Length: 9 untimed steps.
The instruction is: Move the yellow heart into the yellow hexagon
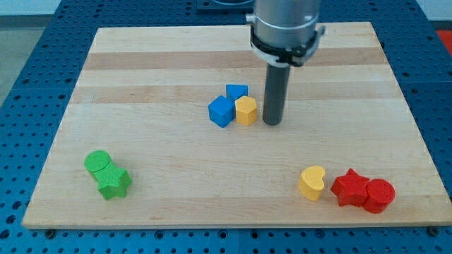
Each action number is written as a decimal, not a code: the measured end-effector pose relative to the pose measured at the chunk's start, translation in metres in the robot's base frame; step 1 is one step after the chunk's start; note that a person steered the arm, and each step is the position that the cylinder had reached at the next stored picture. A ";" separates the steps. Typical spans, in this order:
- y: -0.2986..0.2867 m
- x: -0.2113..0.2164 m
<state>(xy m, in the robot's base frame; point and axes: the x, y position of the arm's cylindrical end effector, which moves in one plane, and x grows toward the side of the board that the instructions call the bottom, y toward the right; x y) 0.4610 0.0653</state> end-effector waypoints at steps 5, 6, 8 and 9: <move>0.004 0.158; 0.043 0.157; 0.055 0.154; 0.064 0.138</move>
<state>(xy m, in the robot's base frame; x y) 0.5988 0.1290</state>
